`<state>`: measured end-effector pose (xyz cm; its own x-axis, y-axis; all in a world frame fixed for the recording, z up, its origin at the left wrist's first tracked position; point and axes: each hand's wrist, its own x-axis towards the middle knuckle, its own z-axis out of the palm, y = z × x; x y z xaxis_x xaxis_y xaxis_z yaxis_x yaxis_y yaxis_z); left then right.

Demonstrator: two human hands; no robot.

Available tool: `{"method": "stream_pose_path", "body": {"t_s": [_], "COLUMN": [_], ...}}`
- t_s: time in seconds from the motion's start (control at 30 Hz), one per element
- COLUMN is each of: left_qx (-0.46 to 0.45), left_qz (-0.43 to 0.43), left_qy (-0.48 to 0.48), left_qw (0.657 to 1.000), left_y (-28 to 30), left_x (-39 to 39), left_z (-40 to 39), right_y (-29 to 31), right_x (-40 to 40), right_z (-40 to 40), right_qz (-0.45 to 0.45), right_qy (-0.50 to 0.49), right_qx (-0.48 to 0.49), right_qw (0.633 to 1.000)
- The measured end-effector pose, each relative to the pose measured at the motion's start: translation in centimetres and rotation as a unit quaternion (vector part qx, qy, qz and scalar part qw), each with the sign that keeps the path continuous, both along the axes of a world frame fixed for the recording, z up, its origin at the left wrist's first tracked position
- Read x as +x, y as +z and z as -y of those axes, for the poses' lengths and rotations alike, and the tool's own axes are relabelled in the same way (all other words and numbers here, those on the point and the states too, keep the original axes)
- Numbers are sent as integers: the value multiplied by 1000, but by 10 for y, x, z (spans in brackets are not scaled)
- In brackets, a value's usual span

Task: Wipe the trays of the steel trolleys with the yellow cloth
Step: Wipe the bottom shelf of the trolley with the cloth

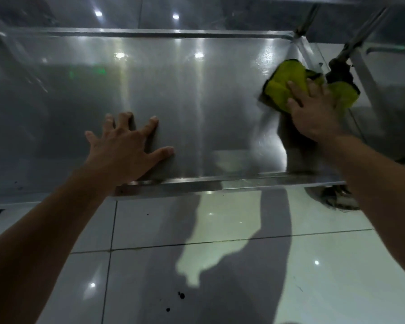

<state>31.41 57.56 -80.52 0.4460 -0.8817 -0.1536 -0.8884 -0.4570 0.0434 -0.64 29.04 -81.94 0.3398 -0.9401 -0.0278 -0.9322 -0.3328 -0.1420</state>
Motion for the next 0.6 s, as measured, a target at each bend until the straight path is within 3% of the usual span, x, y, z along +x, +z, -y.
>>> {"method": "stream_pose_path", "body": {"t_s": [0.17,0.6], "left_qx": [-15,-15], "left_qz": [-1,-26], "left_qy": [2,40], "left_qw": [1000,999], "left_y": [-2,7], "left_x": [-3,-22], "left_z": [0,-14], "right_y": [4,5], "right_x": [-29,-25], "right_z": [-11,-148], "right_qz": [-12,-28], "right_qy": [-42,-58], "right_qx": [24,41], "right_qw": [999,997]}}
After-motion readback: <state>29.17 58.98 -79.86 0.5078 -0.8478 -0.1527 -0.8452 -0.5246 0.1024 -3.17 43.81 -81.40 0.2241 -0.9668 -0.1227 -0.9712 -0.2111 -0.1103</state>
